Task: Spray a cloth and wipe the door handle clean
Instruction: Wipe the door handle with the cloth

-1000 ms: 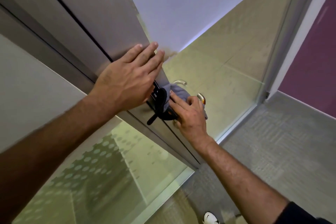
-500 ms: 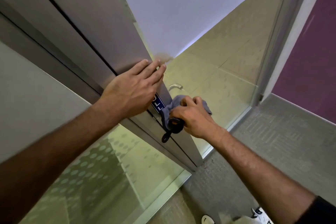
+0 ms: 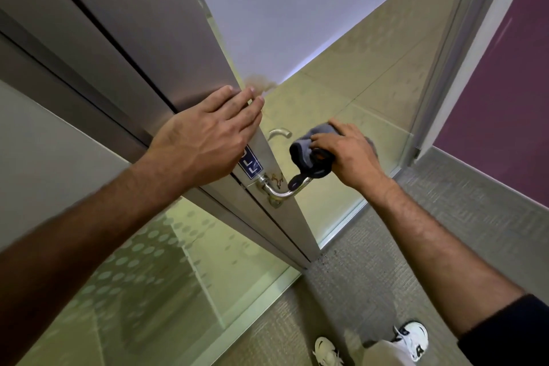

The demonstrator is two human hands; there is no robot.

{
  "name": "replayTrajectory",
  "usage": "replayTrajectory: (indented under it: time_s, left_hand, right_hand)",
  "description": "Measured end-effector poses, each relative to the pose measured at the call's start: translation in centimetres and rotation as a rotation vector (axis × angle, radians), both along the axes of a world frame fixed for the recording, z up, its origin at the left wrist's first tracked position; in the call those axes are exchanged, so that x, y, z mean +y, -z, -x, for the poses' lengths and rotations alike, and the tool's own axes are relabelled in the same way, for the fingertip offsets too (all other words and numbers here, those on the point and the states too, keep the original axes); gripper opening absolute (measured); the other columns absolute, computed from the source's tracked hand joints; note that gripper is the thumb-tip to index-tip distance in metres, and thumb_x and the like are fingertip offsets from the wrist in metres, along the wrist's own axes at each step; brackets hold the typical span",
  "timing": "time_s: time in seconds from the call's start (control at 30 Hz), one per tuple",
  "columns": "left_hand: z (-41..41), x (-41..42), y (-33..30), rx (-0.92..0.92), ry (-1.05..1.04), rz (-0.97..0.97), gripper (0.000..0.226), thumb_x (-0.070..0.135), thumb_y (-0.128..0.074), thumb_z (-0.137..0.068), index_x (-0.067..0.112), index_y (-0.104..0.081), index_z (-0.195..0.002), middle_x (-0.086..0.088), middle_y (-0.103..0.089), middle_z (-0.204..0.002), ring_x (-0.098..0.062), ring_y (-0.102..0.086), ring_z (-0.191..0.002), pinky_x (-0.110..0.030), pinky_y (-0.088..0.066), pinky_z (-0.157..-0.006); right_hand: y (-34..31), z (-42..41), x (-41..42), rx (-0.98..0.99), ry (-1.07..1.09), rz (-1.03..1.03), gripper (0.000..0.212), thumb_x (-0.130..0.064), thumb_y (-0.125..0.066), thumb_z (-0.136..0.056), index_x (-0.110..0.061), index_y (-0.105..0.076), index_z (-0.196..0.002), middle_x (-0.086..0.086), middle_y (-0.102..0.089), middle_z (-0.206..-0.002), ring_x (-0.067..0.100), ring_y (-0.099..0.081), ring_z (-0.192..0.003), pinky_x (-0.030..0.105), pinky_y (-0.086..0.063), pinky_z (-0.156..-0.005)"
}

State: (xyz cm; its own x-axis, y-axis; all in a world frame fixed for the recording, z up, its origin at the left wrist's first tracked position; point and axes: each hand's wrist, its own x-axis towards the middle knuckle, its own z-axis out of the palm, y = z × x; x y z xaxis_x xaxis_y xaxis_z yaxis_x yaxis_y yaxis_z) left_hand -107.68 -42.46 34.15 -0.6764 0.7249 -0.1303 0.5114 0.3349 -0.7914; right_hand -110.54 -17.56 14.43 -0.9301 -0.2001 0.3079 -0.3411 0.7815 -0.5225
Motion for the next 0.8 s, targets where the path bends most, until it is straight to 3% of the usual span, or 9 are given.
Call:
replayTrajectory:
  time_s: [0.1,0.17,0.27,0.33,0.4,0.5,0.6,0.7,0.8]
  left_hand:
    - [-0.1,0.1,0.0,0.005,0.004,-0.006,0.061,0.028,-0.019,-0.101,0.003,-0.023,-0.157,-0.017,-0.021,-0.167,-0.033,-0.021,-0.155,-0.047,-0.008,-0.125]
    - [0.0,0.1,0.1,0.015,-0.003,-0.001,0.061,0.028,-0.020,-0.101,0.002,-0.023,-0.157,-0.017,-0.022,-0.166,-0.033,-0.021,-0.154,-0.047,-0.008,-0.125]
    - [0.1,0.2,0.1,0.016,-0.005,0.008,0.062,0.029,-0.020,-0.101,0.003,-0.022,-0.157,-0.018,-0.021,-0.167,-0.033,-0.021,-0.154,-0.048,-0.010,-0.125]
    - [0.0,0.2,0.0,0.018,0.001,0.015,0.062,0.029,-0.021,-0.101,0.002,-0.025,-0.156,-0.018,-0.023,-0.166,-0.034,-0.024,-0.153,-0.048,-0.012,-0.125]
    - [-0.1,0.3,-0.1,0.023,0.004,0.020,0.062,0.028,-0.019,-0.100,0.002,-0.026,-0.156,-0.018,-0.023,-0.166,-0.033,-0.024,-0.153,-0.048,-0.012,-0.125]
    - [-0.1,0.3,-0.2,0.023,-0.004,0.035,0.064,0.028,-0.013,-0.098,0.002,-0.026,-0.156,-0.017,-0.022,-0.166,-0.033,-0.024,-0.154,-0.048,-0.012,-0.125]
    - [0.0,0.2,0.0,0.016,-0.008,0.017,0.064,0.029,-0.014,-0.099,0.003,-0.026,-0.156,-0.017,-0.023,-0.166,-0.032,-0.024,-0.154,-0.048,-0.012,-0.125]
    - [0.1,0.2,0.0,0.003,-0.026,0.028,0.065,0.029,-0.008,-0.099,0.005,-0.019,-0.158,-0.016,-0.016,-0.168,-0.032,-0.017,-0.155,-0.048,-0.008,-0.126]
    - [0.0,0.2,0.0,-0.012,-0.027,0.034,0.064,0.030,-0.009,-0.100,0.004,-0.015,-0.159,-0.016,-0.013,-0.169,-0.033,-0.014,-0.156,-0.049,-0.007,-0.126]
  right_hand:
    - [2.4,-2.6,-1.1,-0.026,0.111,0.270,0.055,0.019,-0.062,-0.075,-0.013,-0.073,-0.118,0.008,-0.071,-0.127,0.038,-0.057,-0.129,0.049,-0.043,-0.112]
    - [3.6,-5.3,-3.8,-0.050,0.133,0.381,0.063,0.021,-0.063,-0.075,-0.016,-0.070,-0.126,0.008,-0.061,-0.141,0.033,-0.056,-0.130,0.051,-0.047,-0.108]
    - [3.9,-8.3,-8.6,-0.150,0.231,0.367,0.070,0.014,-0.074,-0.072,-0.026,-0.067,-0.129,0.010,-0.042,-0.158,0.019,-0.052,-0.123,0.033,-0.042,-0.098]
    - [4.1,-9.6,-10.8,-0.131,0.132,0.287,0.068,0.016,-0.076,-0.066,-0.019,-0.070,-0.124,0.007,-0.053,-0.151,0.026,-0.042,-0.138,0.052,-0.054,-0.100]
    - [4.8,-10.3,-10.6,0.031,-0.003,0.200,0.067,0.018,-0.074,-0.062,-0.013,-0.072,-0.121,0.003,-0.064,-0.139,0.039,-0.039,-0.143,0.058,-0.045,-0.107]
    - [5.7,-9.7,-7.7,0.153,-0.041,0.131,0.070,0.018,-0.065,-0.063,-0.011,-0.068,-0.126,0.002,-0.062,-0.141,0.042,-0.035,-0.145,0.053,-0.047,-0.107]
    - [4.9,-7.2,-6.1,-0.005,0.227,0.389,0.079,0.028,-0.054,-0.067,-0.012,-0.064,-0.134,0.001,-0.055,-0.148,0.040,-0.030,-0.148,0.046,-0.043,-0.113]
    - [2.6,-3.5,-5.8,-0.143,0.280,0.597,0.067,0.020,-0.047,-0.076,-0.014,-0.065,-0.132,0.004,-0.059,-0.145,0.030,-0.046,-0.140,0.047,-0.038,-0.118]
    - [2.3,-3.0,-6.3,-0.122,0.241,0.522,0.052,0.012,-0.052,-0.084,-0.017,-0.069,-0.124,0.005,-0.062,-0.141,0.032,-0.045,-0.137,0.053,-0.041,-0.113]
